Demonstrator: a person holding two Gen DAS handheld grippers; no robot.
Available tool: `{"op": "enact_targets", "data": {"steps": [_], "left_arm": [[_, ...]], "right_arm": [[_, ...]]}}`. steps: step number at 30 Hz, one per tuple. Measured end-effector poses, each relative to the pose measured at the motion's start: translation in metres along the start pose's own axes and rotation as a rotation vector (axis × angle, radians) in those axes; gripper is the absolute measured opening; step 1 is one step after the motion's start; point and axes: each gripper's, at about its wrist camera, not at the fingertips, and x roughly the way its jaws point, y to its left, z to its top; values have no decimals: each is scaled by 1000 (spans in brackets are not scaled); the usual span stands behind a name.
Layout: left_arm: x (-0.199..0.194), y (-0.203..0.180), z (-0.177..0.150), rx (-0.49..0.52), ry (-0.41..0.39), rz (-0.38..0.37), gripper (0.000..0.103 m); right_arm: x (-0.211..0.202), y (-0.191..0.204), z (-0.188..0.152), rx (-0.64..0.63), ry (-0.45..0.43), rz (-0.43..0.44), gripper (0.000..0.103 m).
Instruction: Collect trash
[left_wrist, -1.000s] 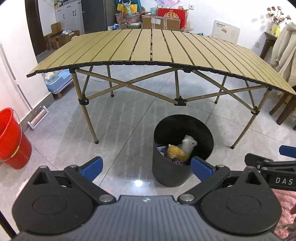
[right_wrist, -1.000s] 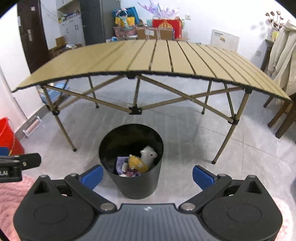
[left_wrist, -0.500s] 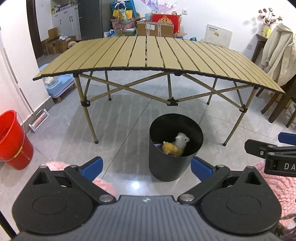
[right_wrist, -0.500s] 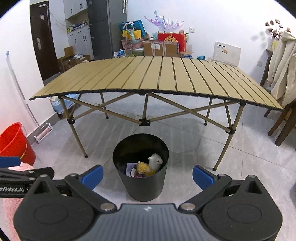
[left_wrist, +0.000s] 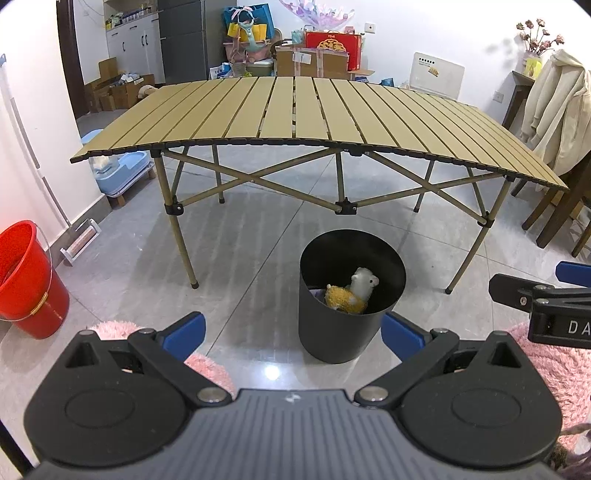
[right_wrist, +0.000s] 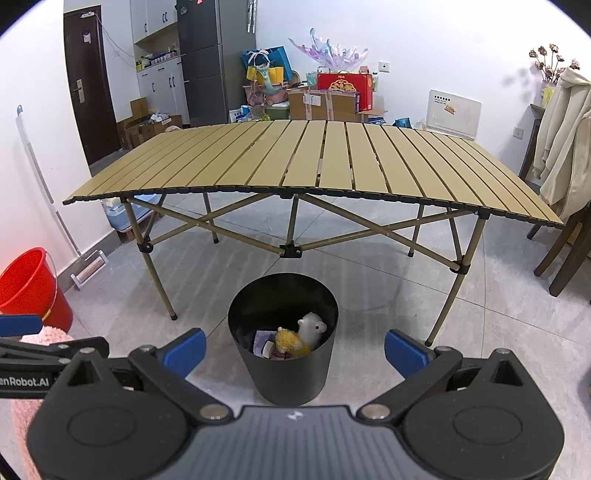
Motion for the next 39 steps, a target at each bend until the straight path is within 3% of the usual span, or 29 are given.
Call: {"op": "enact_targets", "data": {"steps": [39], "left_arm": [[-5, 3, 1, 2, -19, 16, 103]], "right_arm": [[-2, 5, 1, -1, -6, -3, 103]]}}
